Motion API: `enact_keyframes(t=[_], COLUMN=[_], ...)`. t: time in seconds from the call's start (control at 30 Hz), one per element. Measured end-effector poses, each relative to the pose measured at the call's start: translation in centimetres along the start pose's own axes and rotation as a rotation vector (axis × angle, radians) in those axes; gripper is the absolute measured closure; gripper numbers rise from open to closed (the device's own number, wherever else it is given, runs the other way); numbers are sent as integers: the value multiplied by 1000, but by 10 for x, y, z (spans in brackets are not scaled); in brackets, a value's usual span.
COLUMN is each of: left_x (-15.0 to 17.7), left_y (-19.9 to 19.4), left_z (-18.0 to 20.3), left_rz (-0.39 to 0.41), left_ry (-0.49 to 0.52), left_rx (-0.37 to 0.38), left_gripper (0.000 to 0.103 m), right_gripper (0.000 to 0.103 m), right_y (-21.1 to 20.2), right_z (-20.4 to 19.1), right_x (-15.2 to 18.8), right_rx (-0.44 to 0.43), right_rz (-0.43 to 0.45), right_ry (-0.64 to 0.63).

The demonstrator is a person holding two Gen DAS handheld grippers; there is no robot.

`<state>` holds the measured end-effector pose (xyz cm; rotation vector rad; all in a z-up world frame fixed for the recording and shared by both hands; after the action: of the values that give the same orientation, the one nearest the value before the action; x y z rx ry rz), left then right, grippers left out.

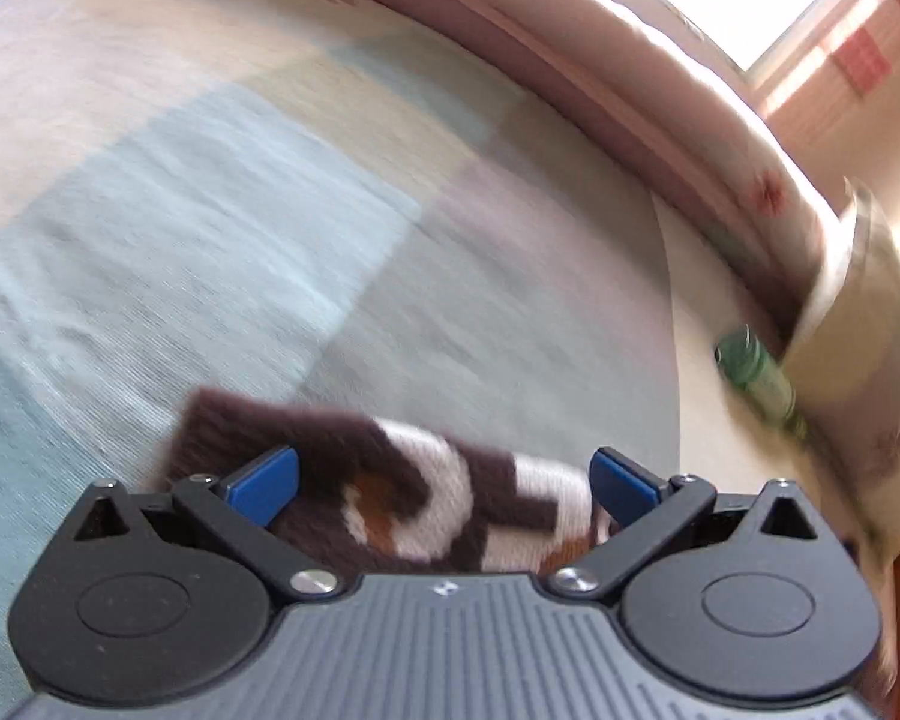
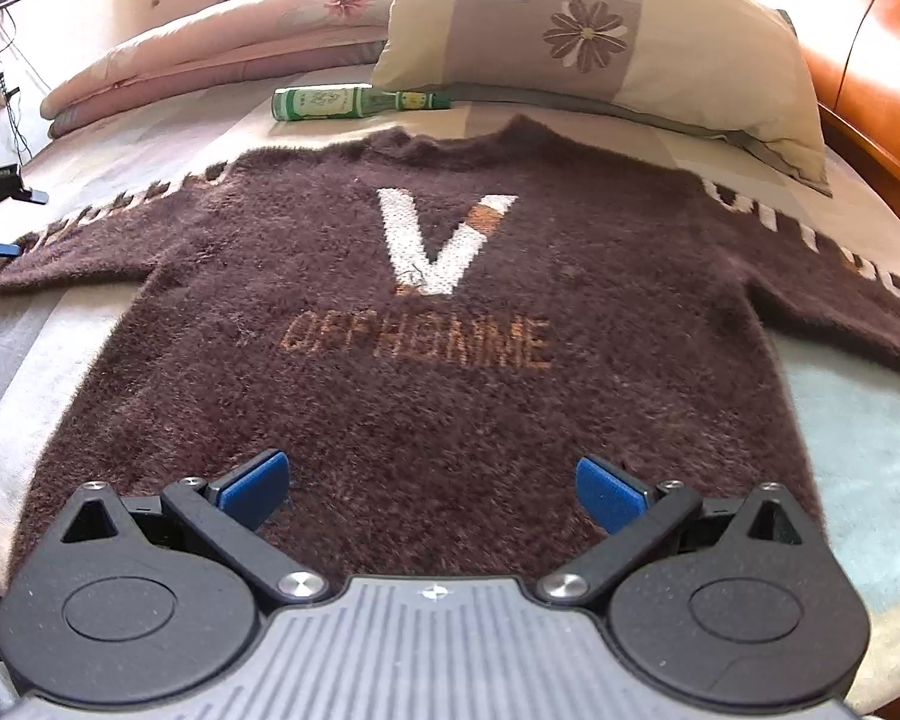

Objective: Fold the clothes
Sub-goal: 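Lower the left gripper onto the white-lettered sleeve cuff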

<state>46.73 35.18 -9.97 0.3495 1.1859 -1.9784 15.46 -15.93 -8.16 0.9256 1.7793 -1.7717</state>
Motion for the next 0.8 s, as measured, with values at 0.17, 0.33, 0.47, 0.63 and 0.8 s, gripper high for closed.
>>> enact_keyframes(t=[0.17, 0.33, 0.47, 0.63, 0.8], left_x=[4, 0, 6, 50, 77], left_y=[12, 8, -16, -36, -22], left_z=[3, -15, 9, 72, 63], left_rz=[-9, 76, 64, -9, -85], left_ry=[55, -25, 37, 311, 324], left_rx=[3, -94, -25, 96, -2], left_gripper=[1, 1, 1, 1, 1], right_gripper=[0, 0, 0, 0, 0], right_y=[2, 0, -1, 2, -16], right_z=[-7, -12, -16, -25, -44], right_x=[-4, -6, -8, -5, -2], right_rx=[-2, 3, 7, -39, -44], right_rz=[4, 10, 16, 9, 54], right_ry=[-8, -27, -41, -10, -116])
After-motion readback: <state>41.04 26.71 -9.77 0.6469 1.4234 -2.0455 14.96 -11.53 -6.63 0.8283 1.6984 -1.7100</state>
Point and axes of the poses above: each gripper's, at about its wrist camera, not at the fingertips, and y roughly the way its jaws point, z to its right, x to its underside, the point moved 2 cm from there along y, roughly the way its jaws point, and after that the axes turned 7 degrees about z, right-handed, at the moved point
